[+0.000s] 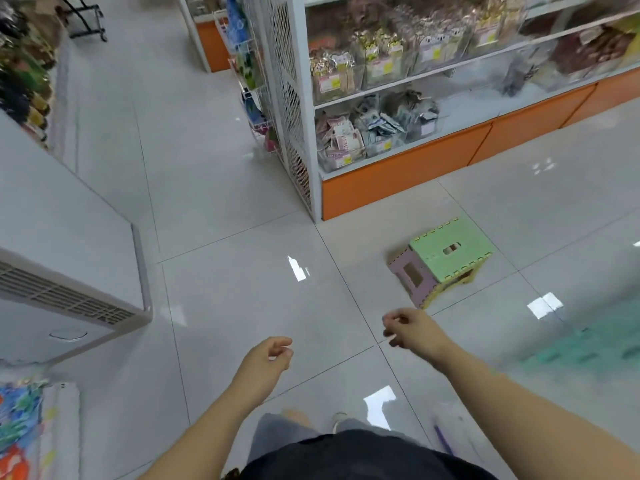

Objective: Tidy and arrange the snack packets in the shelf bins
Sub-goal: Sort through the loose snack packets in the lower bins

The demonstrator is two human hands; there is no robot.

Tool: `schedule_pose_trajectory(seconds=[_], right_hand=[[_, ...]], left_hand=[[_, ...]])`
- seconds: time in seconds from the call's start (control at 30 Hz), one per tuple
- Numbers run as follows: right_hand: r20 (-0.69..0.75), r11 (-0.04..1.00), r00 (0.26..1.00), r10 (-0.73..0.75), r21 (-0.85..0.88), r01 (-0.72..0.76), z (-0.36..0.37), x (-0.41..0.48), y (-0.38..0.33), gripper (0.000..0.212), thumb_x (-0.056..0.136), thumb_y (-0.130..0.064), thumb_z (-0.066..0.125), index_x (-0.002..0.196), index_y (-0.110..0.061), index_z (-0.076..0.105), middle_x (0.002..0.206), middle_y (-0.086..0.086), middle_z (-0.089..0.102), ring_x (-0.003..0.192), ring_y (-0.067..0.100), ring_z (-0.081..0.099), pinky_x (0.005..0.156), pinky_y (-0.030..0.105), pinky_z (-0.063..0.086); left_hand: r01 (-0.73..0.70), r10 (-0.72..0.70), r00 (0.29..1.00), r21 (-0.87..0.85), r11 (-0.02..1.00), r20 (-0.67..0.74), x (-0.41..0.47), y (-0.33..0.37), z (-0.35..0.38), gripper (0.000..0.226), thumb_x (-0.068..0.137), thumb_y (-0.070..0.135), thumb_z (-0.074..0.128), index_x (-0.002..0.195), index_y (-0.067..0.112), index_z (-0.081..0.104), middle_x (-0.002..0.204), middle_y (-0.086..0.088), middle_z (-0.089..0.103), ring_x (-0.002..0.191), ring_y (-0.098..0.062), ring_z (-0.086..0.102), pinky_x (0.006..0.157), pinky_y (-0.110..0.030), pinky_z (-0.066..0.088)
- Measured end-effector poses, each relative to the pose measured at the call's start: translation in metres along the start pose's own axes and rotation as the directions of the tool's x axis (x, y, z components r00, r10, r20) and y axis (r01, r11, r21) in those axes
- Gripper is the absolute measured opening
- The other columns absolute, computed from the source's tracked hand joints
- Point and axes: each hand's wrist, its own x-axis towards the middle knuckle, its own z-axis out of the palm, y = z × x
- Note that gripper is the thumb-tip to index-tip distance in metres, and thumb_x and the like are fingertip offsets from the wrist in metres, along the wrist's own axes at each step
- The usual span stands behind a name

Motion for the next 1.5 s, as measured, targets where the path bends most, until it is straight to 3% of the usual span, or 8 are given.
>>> schedule_pose_trajectory(seconds=[0.17, 0.27, 0.53, 0.83, 1.1, 1.23, 1.37, 1.5], right_hand=[[-0.036, 0.997, 0.997, -0.066, 0.046, 0.068, -0.021, 0.063, -0.064, 0.008, 0.094, -0.013, 0.054, 0.092, -0.010, 0.061, 0.081, 0.006, 0.064, 0.062, 0.014, 0.058, 0.054, 0.013, 0.044], [-0.051, 0.999, 0.998, -0.022, 0.036, 0.024, -0.028, 0.095, -0.080, 0.009, 0.094, -0.012, 0.053, 0.093, -0.008, 0.060, 0.084, 0.008, 0.064, 0.063, 0.014, 0.057, 0.056, 0.015, 0.044], [-0.133, 0.982, 0.977, 0.168, 0.104, -0.154, -0.060, 0.156, -0.098, 0.008, 0.094, -0.014, 0.054, 0.091, -0.011, 0.061, 0.082, 0.007, 0.065, 0.064, 0.016, 0.059, 0.062, 0.021, 0.045], [-0.216, 0.917, 0.909, 0.357, 0.263, -0.298, -0.140, 0.214, -0.095, 0.010, 0.094, -0.013, 0.052, 0.095, -0.010, 0.061, 0.086, 0.009, 0.065, 0.065, 0.016, 0.057, 0.061, 0.019, 0.046], [-0.271, 0.946, 0.927, 0.259, 0.264, -0.187, -0.259, 0.309, -0.155, 0.010, 0.093, -0.012, 0.052, 0.091, -0.010, 0.062, 0.082, 0.006, 0.065, 0.064, 0.017, 0.058, 0.067, 0.026, 0.047], [-0.332, 0.922, 0.932, 0.144, 0.387, -0.005, -0.314, 0.355, -0.214, 0.013, 0.092, -0.001, 0.050, 0.089, -0.004, 0.062, 0.075, 0.006, 0.059, 0.062, 0.014, 0.054, 0.053, 0.014, 0.046], [-0.340, 0.895, 0.939, 0.052, 0.434, 0.108, -0.359, 0.399, -0.262, 0.010, 0.095, -0.008, 0.052, 0.092, -0.010, 0.061, 0.081, 0.005, 0.062, 0.065, 0.015, 0.058, 0.067, 0.021, 0.050], [-0.358, 0.895, 0.932, 0.053, 0.430, 0.114, -0.392, 0.443, -0.286, 0.015, 0.094, -0.008, 0.052, 0.084, -0.015, 0.061, 0.081, 0.006, 0.063, 0.062, 0.013, 0.059, 0.072, 0.026, 0.049]], left_hand=[[0.057, -0.057, 0.998, 0.004, 0.998, -0.026, 0.058, 0.014, -0.038, 0.020, 0.097, 0.024, 0.050, 0.116, 0.025, 0.053, 0.113, 0.004, 0.058, 0.095, -0.007, 0.060, 0.072, -0.018, 0.039], [0.060, -0.060, 0.998, 0.025, 0.998, -0.011, 0.104, 0.037, -0.058, 0.021, 0.097, 0.024, 0.050, 0.117, 0.024, 0.054, 0.110, 0.004, 0.058, 0.095, -0.007, 0.059, 0.081, -0.023, 0.038], [-0.121, 0.085, 0.975, 0.168, 0.978, 0.205, 0.237, 0.166, -0.069, 0.026, 0.098, 0.021, 0.048, 0.124, 0.019, 0.054, 0.113, 0.003, 0.057, 0.096, -0.009, 0.058, 0.066, -0.005, 0.036], [-0.264, 0.167, 0.903, 0.206, 0.942, 0.395, 0.350, 0.319, -0.004, 0.025, 0.097, 0.019, 0.050, 0.121, 0.017, 0.056, 0.113, 0.002, 0.058, 0.097, -0.012, 0.060, 0.065, -0.004, 0.038], [-0.261, 0.170, 0.905, 0.194, 0.946, 0.389, 0.425, 0.419, 0.035, 0.018, 0.097, 0.022, 0.051, 0.114, 0.026, 0.055, 0.114, 0.003, 0.057, 0.101, -0.013, 0.061, 0.071, -0.013, 0.040], [-0.272, 0.198, 0.912, 0.170, 0.947, 0.360, 0.459, 0.462, 0.037, 0.015, 0.097, 0.023, 0.051, 0.109, 0.031, 0.055, 0.114, 0.005, 0.058, 0.095, -0.008, 0.062, 0.074, -0.017, 0.043], [-0.277, 0.227, 0.923, 0.127, 0.953, 0.310, 0.500, 0.509, 0.035, 0.014, 0.096, 0.014, 0.052, 0.107, 0.024, 0.054, 0.111, 0.002, 0.058, 0.093, -0.010, 0.061, 0.066, -0.010, 0.042], [-0.317, 0.259, 0.912, 0.146, 0.937, 0.319, 0.543, 0.560, 0.041, 0.018, 0.097, 0.016, 0.050, 0.113, 0.022, 0.054, 0.109, 0.005, 0.057, 0.101, -0.012, 0.057, 0.074, -0.018, 0.042]])
